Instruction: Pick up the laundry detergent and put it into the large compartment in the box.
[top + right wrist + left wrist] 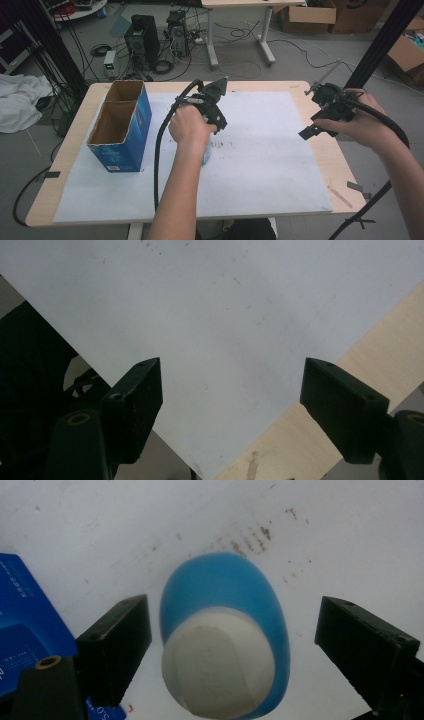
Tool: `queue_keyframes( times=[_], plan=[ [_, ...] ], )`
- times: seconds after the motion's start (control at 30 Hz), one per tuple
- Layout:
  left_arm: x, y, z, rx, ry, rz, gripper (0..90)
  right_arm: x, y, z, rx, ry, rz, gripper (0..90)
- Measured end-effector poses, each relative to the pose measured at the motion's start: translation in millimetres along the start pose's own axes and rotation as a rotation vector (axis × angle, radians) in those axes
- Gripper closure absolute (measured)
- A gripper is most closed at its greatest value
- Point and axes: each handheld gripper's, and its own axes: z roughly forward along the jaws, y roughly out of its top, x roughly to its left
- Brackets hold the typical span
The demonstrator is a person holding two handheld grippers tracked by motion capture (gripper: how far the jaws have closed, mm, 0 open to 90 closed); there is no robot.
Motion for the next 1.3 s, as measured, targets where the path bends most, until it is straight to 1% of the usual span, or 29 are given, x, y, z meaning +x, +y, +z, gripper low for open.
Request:
queue_keyframes(
  times=[0.07,0.17,0.2,0.37,0.4,0.47,0.67,0.73,0.8,0.9,1.03,1.2,1.3],
  plan=[
    [0.0,-0.3,3.8,0.008,0.005,0.0,15.5,-0.4,-1.0,0.2,0.0,0.001,0.004,24.8],
    [-0.1,-0.7,6.2,0.014,0.0,-0.007,15.5,-1.1,-1.5,0.4,-0.003,0.001,-0.003,24.8],
    [-1.0,-0.3,8.2,0.028,0.013,-0.006,15.5,-1.3,-1.9,0.5,-0.005,0.001,-0.002,24.8],
    [-2.1,0.1,10.2,0.029,0.012,-0.008,15.8,-1.6,-2.7,1.0,-0.006,0.004,-0.003,24.8],
    [-2.7,0.2,11.6,0.038,0.015,-0.003,16.0,-1.5,-2.9,0.9,-0.005,0.004,0.001,24.9],
    [-3.1,0.1,12.9,0.034,0.018,-0.005,15.9,-1.7,-3.0,1.0,-0.006,0.005,0.003,24.9],
    [-2.8,0.4,18.5,0.044,0.009,-0.02,16.1,-3.1,-3.5,3.2,-0.009,0.007,-0.002,24.8],
    [-2.2,-0.3,20.8,0.052,0.008,-0.022,17.9,-3.0,-3.7,3.2,-0.01,0.007,0.001,24.9],
    [-2.4,-0.6,20.6,0.045,0.015,-0.025,19.0,-3.1,-3.9,3.3,-0.011,0.008,0.002,24.9],
    [-2.7,-0.5,20.5,0.049,0.014,-0.022,19.8,-3.3,-4.1,3.3,-0.012,0.01,0.005,24.9],
    [-1.9,-0.9,20.8,0.047,0.011,-0.031,20.8,-3.8,-3.8,3.7,-0.012,0.01,0.006,24.9],
    [-2.5,-1.0,20.7,0.04,0.022,-0.033,21.6,-3.8,-3.6,4.0,-0.013,0.012,0.004,24.9],
    [-2.6,-1.1,20.9,0.042,0.018,-0.036,23.0,-3.5,-3.4,4.3,-0.01,0.011,0.003,24.9]
  ],
)
